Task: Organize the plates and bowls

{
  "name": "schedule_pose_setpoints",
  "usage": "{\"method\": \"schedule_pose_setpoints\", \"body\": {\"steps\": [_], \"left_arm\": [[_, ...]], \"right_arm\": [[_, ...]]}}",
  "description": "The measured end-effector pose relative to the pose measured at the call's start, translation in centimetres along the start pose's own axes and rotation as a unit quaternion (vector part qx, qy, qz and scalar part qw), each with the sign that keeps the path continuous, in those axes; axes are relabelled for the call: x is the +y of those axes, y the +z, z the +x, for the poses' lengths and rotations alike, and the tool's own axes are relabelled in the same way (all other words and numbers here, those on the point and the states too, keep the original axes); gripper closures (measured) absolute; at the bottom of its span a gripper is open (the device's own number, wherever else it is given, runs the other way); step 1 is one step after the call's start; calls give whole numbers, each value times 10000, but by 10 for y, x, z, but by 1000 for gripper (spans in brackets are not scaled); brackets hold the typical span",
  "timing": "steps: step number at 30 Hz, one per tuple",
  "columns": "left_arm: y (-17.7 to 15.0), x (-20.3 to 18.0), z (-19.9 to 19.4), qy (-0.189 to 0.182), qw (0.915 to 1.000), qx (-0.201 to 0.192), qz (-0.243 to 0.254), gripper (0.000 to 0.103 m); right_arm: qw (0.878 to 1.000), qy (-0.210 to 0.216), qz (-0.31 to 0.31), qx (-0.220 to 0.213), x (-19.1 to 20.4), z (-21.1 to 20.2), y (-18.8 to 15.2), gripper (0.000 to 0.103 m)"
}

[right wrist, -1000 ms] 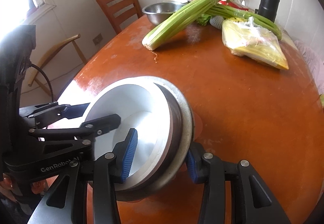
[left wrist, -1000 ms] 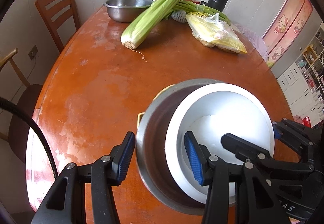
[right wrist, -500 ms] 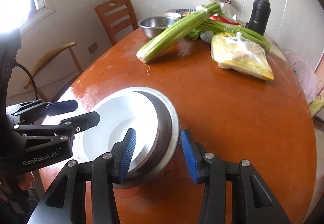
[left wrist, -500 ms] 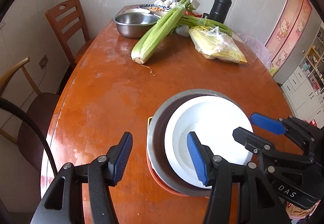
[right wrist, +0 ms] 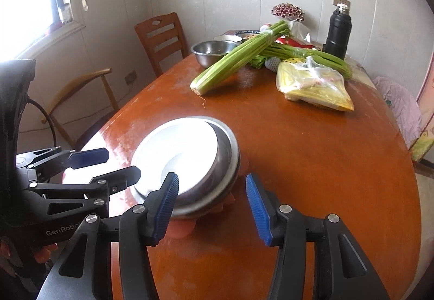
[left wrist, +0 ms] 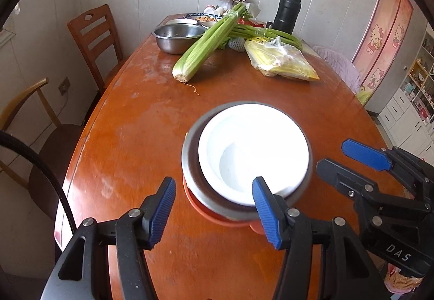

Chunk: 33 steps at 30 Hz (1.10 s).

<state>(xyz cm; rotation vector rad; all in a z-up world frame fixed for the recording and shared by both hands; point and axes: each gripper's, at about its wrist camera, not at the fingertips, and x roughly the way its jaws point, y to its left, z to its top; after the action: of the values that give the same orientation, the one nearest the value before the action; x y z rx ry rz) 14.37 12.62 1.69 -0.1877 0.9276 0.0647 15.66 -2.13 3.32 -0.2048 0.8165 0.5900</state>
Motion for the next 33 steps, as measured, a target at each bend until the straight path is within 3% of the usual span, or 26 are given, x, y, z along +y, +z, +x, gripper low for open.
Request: {"method": "schedule_pose_setpoints", "body": {"steps": [17, 33], "left_arm": [[-74, -33, -36, 275, 9990, -332, 64, 37], [-102, -39, -42, 250, 9991, -309, 139, 36]], "right_arm": [[9996, -100, 5, -277, 3, -43, -82, 45], [9990, -222, 269, -283, 2, -59, -113, 44]]}}
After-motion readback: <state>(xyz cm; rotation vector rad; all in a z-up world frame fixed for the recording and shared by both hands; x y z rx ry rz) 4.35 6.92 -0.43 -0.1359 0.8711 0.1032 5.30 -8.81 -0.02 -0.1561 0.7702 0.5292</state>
